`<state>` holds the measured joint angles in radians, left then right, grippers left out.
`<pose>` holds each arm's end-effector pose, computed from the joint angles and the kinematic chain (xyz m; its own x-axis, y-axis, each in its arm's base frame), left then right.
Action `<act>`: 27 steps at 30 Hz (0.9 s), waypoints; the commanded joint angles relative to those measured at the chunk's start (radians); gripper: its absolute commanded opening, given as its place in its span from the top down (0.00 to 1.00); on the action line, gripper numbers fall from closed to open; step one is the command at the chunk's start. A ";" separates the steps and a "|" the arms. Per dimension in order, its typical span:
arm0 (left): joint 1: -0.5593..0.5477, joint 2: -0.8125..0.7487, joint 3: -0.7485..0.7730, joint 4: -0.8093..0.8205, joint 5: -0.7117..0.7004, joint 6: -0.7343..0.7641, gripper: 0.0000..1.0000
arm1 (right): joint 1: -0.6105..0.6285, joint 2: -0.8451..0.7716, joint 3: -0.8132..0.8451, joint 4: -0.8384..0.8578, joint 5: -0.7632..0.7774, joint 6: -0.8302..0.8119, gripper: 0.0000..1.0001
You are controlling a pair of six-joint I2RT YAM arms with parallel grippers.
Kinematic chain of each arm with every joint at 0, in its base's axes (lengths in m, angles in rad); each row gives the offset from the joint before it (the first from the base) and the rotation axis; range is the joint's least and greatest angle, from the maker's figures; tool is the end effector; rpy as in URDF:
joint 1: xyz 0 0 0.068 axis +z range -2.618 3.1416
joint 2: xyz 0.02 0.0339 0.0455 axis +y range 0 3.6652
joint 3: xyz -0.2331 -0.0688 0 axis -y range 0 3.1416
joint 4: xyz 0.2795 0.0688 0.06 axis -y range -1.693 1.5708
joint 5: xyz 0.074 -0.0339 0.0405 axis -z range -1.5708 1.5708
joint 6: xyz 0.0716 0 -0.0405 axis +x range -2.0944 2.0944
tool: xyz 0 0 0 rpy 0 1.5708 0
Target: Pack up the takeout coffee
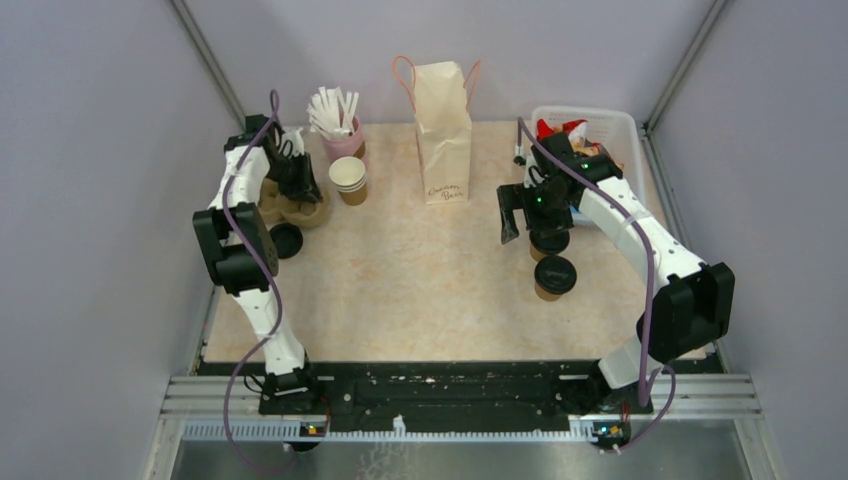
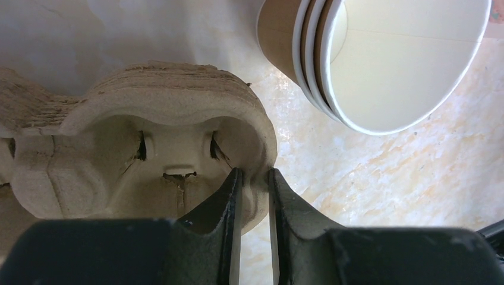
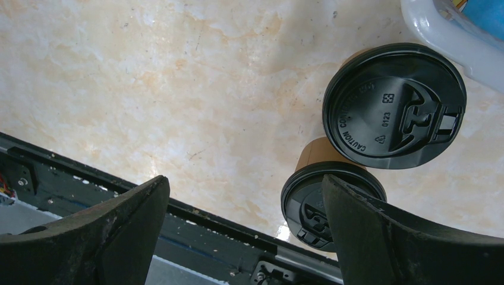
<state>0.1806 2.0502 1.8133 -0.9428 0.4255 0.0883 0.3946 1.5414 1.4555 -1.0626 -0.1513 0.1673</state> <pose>0.4641 0.0547 0.1843 -0.9067 -0.0839 -0.4134 0.0714 0.9353 -0.3465 0.3246 0.1469 0.2502 -0.9031 -0.1978 -0.3812 -0.2908 0.9348 0.2038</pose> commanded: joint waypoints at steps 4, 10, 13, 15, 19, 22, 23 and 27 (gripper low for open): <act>0.018 -0.038 -0.021 0.032 0.126 -0.021 0.75 | 0.004 0.005 0.033 0.012 0.004 -0.004 0.01; 0.012 -0.067 -0.039 0.053 0.049 -0.044 0.78 | 0.004 0.006 0.031 0.015 0.004 -0.003 0.01; -0.032 -0.107 -0.053 0.079 -0.092 -0.036 0.79 | 0.004 0.006 0.030 0.015 -0.003 -0.004 0.01; -0.057 -0.121 -0.047 0.077 -0.166 -0.041 0.83 | 0.004 0.008 0.029 0.016 -0.010 -0.005 0.01; -0.127 -0.141 -0.035 0.075 -0.369 -0.036 0.87 | 0.004 0.004 0.025 0.018 -0.016 -0.005 0.01; -0.175 -0.142 -0.029 0.069 -0.527 -0.025 0.88 | 0.004 -0.003 0.018 0.022 -0.016 -0.005 0.01; -0.211 -0.138 -0.027 0.062 -0.572 -0.023 0.89 | 0.004 -0.006 0.016 0.024 -0.016 -0.005 0.01; -0.264 -0.105 0.001 0.014 -0.690 -0.025 0.96 | 0.004 -0.020 0.002 0.031 -0.016 -0.006 0.01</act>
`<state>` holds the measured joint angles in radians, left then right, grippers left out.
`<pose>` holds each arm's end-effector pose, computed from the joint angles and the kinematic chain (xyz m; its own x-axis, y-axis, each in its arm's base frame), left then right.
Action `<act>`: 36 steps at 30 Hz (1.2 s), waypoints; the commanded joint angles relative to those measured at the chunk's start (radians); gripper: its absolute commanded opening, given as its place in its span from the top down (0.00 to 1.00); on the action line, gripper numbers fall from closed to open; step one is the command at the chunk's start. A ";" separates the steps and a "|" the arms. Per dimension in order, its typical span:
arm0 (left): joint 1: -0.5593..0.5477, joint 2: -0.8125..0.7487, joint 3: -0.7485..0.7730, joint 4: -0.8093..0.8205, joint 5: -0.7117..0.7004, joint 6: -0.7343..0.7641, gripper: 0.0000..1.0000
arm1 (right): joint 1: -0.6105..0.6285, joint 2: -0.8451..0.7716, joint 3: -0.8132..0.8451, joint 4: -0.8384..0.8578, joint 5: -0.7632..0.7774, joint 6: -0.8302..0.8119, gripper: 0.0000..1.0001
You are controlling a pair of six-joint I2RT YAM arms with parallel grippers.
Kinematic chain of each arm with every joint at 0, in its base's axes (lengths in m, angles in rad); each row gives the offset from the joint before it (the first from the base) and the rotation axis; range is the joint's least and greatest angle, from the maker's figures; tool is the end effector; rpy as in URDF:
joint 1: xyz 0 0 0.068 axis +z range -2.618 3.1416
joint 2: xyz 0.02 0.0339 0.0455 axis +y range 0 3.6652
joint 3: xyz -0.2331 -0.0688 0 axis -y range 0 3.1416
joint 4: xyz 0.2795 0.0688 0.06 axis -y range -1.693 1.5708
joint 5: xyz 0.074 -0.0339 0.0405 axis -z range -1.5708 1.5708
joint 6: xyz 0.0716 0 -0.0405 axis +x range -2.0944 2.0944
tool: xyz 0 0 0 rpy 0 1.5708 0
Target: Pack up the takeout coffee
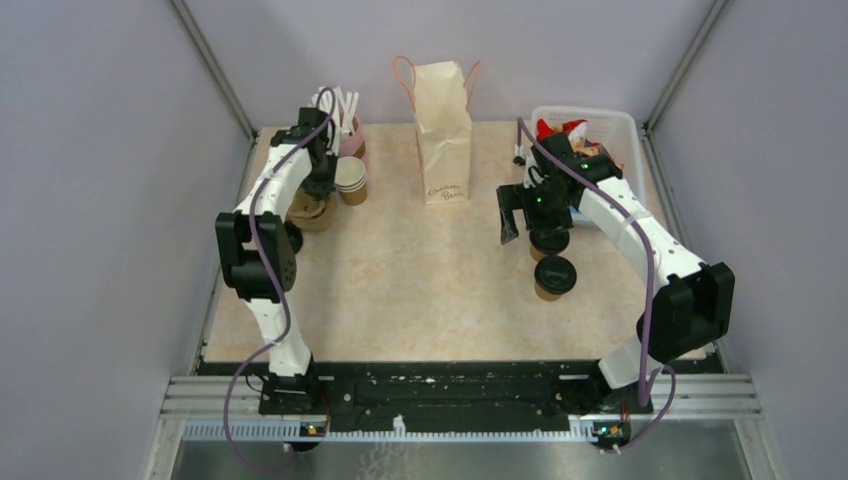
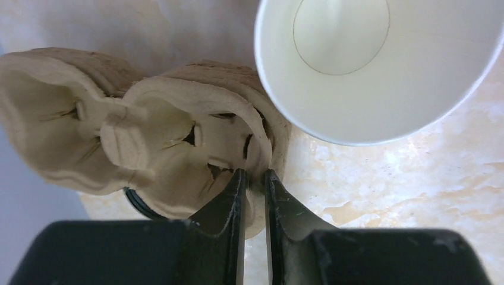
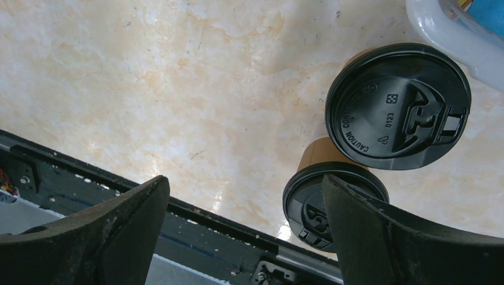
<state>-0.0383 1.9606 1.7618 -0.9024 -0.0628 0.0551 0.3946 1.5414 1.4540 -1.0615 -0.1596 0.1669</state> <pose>0.4601 -0.0131 0.2030 -0.8892 0.0891 -0.4488 0.0589 0.9950 0.0808 0.3243 0.1474 0.2499 -0.9035 -0.1986 -0.3797 -0.2936 0.9323 0.2110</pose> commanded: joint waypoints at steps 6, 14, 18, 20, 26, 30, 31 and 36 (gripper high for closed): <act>-0.116 0.013 0.101 -0.084 -0.485 -0.020 1.00 | 0.004 -0.042 -0.012 0.039 -0.008 -0.006 0.01; -0.231 -0.005 0.037 -0.037 -0.797 -0.002 1.00 | 0.012 -0.070 -0.028 0.048 -0.012 -0.004 0.01; -0.261 -0.018 -0.045 0.042 -0.922 0.024 1.00 | 0.023 -0.097 -0.050 0.056 -0.008 -0.003 0.01; -0.277 -0.032 -0.108 0.129 -0.983 0.090 1.00 | 0.029 -0.110 -0.059 0.061 -0.007 -0.001 0.01; -0.326 -0.133 -0.314 0.429 -1.044 0.344 1.00 | 0.054 -0.150 -0.084 0.071 0.004 -0.002 0.01; -0.354 -0.311 -0.470 0.658 -0.812 0.447 1.00 | 0.059 -0.179 -0.103 0.077 0.013 -0.002 0.01; -0.354 -0.344 -0.502 0.702 -0.774 0.461 1.00 | 0.062 -0.183 -0.106 0.078 0.014 -0.003 0.01; -0.356 -0.418 -0.600 0.801 -0.753 0.551 1.00 | 0.078 -0.188 -0.107 0.080 0.021 -0.003 0.01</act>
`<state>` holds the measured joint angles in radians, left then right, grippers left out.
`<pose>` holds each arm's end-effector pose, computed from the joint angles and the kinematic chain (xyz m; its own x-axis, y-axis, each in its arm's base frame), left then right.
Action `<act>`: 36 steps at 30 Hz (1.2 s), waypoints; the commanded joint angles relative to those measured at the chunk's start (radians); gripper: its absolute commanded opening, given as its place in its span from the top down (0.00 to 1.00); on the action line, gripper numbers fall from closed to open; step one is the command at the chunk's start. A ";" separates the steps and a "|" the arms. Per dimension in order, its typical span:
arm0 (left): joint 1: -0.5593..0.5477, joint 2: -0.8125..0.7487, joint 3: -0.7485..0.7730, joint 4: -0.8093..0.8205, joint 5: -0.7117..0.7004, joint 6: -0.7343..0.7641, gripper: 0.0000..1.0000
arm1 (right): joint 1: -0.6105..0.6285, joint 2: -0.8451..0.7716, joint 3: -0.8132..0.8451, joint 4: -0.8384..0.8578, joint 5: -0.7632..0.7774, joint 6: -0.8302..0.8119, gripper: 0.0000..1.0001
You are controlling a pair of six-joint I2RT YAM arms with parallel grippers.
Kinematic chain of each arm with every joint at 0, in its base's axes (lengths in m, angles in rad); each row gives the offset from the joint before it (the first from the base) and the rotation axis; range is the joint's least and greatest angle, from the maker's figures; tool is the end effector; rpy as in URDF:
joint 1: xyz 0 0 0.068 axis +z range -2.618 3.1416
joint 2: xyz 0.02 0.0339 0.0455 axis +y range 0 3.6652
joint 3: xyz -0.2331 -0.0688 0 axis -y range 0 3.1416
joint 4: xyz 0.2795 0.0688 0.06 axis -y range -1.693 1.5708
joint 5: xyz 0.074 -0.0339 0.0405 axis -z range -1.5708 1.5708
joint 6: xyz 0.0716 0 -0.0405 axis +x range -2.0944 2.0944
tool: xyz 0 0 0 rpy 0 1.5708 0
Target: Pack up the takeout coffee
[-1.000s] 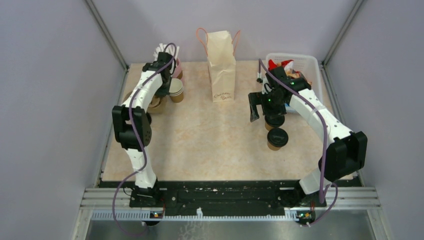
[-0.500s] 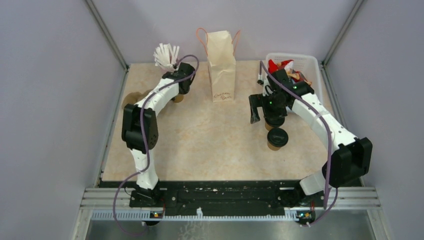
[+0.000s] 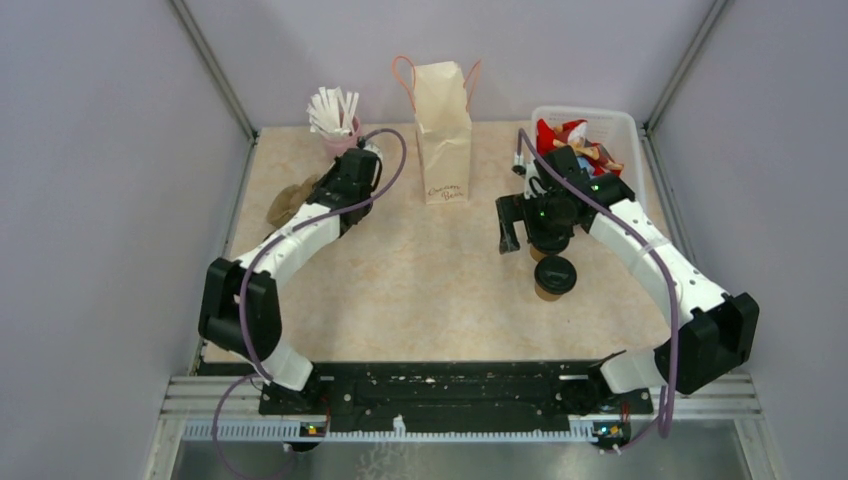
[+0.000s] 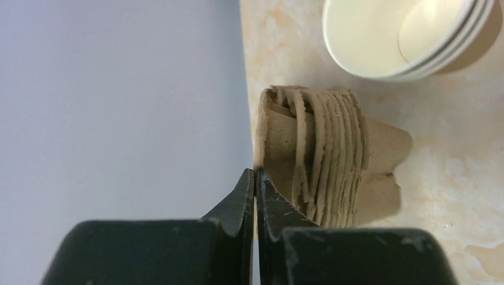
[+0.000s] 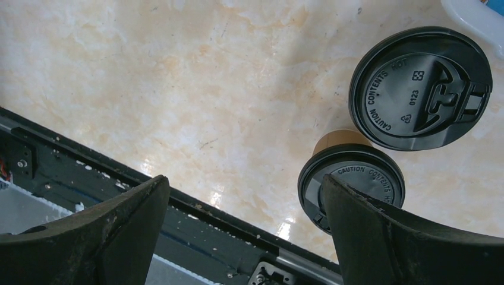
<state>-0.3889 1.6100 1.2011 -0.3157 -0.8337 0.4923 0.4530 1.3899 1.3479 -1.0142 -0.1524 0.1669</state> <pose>0.3911 -0.1030 0.2094 -0.6625 0.6148 -0.4279 0.0624 0.6146 0.7864 0.2929 0.1547 0.2650 -0.8548 -0.2335 -0.4634 -0.3628 0.9074 0.2121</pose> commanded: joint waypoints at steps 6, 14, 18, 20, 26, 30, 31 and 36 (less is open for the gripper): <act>0.026 -0.062 -0.008 0.081 0.159 0.029 1.00 | 0.024 -0.029 0.007 0.030 0.014 -0.002 0.01; 0.028 -0.046 0.067 -0.176 0.437 -0.143 1.00 | 0.026 -0.019 0.017 0.023 0.026 -0.005 0.01; 0.027 -0.064 0.080 -0.224 0.469 -0.187 1.00 | 0.029 -0.013 0.023 0.022 0.028 -0.004 0.01; 0.026 -0.071 0.087 -0.262 0.481 -0.212 1.00 | 0.030 -0.009 0.027 0.022 0.026 -0.004 0.01; 0.025 -0.108 0.067 -0.339 0.529 -0.327 1.00 | 0.032 0.005 0.042 0.018 0.012 -0.003 0.01; 0.023 -0.118 0.068 -0.373 0.544 -0.439 1.00 | 0.036 0.024 0.061 0.012 -0.027 0.006 0.01; 0.023 -0.121 0.068 -0.384 0.555 -0.466 1.00 | 0.036 0.025 0.063 0.016 -0.041 0.016 0.01; 0.012 -0.145 0.056 -0.432 0.576 -0.597 1.00 | 0.038 0.041 0.062 0.079 -0.128 0.113 0.02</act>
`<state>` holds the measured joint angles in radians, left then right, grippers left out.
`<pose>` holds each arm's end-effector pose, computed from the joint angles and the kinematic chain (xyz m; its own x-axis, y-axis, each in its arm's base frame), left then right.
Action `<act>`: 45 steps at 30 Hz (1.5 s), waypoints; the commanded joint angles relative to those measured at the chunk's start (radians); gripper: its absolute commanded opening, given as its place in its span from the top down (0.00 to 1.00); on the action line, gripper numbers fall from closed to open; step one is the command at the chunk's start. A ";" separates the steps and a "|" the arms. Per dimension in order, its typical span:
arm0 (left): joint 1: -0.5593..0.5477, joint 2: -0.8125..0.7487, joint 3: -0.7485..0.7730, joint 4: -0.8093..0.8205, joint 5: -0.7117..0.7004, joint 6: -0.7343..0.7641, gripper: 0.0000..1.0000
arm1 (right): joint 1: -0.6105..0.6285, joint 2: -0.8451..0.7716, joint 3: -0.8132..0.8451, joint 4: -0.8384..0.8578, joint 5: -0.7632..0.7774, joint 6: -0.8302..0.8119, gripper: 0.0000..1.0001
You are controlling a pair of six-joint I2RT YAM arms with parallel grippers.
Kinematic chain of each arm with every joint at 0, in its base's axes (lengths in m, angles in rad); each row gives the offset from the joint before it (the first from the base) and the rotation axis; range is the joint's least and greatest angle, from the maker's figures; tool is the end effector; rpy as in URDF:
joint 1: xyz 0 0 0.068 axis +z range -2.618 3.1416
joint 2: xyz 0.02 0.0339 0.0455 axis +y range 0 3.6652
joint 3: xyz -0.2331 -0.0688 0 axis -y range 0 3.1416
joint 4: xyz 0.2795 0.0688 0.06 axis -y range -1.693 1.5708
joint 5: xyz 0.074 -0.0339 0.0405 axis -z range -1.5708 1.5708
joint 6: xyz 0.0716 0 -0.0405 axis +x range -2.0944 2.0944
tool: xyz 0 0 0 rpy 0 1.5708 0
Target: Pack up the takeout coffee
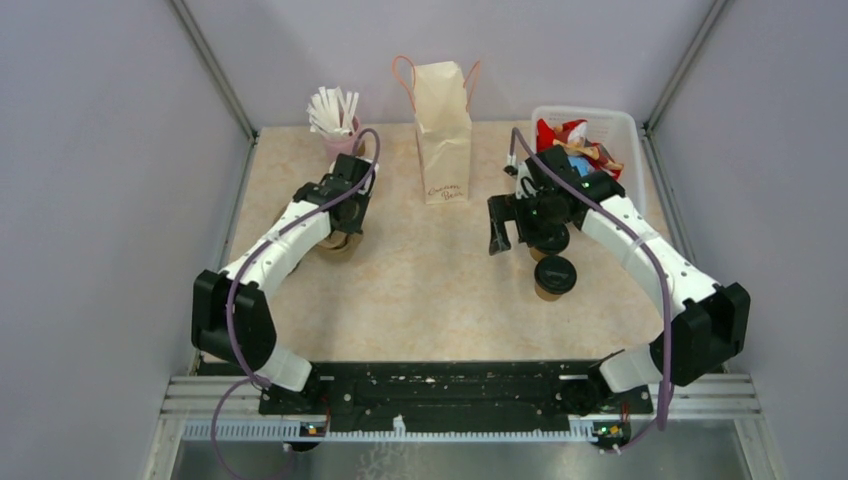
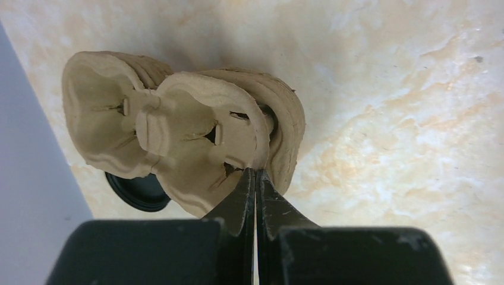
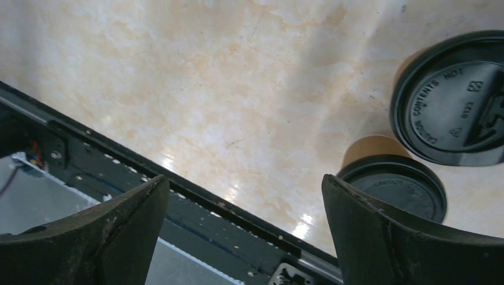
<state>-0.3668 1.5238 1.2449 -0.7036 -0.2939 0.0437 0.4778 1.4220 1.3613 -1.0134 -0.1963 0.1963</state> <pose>0.3560 -0.1145 0.2085 -0.7674 0.3396 -0.5439 0.2269 0.9372 0.2650 0.2927 0.1673 0.2602 -0.8698 -0.2350 -0.4339 -0.3710 0.8912 0.2611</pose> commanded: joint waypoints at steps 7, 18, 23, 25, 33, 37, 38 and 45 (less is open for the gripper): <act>-0.033 -0.162 -0.089 -0.027 0.119 -0.226 1.00 | 0.021 -0.057 -0.104 0.419 -0.183 0.471 0.05; -0.076 -0.226 -0.171 0.066 0.278 -0.229 1.00 | 0.241 0.007 -0.307 1.006 0.052 1.013 0.15; -0.102 -0.229 -0.171 0.072 0.289 -0.218 1.00 | 0.302 0.195 -0.241 1.069 0.066 1.135 0.21; -0.105 -0.234 -0.176 0.077 0.289 -0.211 1.00 | 0.319 0.255 -0.213 1.102 0.060 1.157 0.22; -0.114 -0.260 -0.199 0.080 0.319 -0.195 1.00 | 0.372 0.421 -0.117 1.133 0.056 1.189 0.26; -0.114 -0.264 -0.205 0.079 0.323 -0.184 1.00 | 0.393 0.474 -0.071 1.151 0.057 1.190 0.34; -0.115 -0.264 -0.205 0.080 0.323 -0.181 1.00 | 0.397 0.494 -0.057 1.153 0.050 1.192 0.37; -0.116 -0.260 -0.202 0.079 0.327 -0.170 1.00 | 0.422 0.550 0.002 1.130 0.034 1.177 0.44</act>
<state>-0.4755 1.2896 1.0435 -0.6788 0.0071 -0.1398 0.8776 1.9549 1.3029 0.0898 -0.1589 1.3800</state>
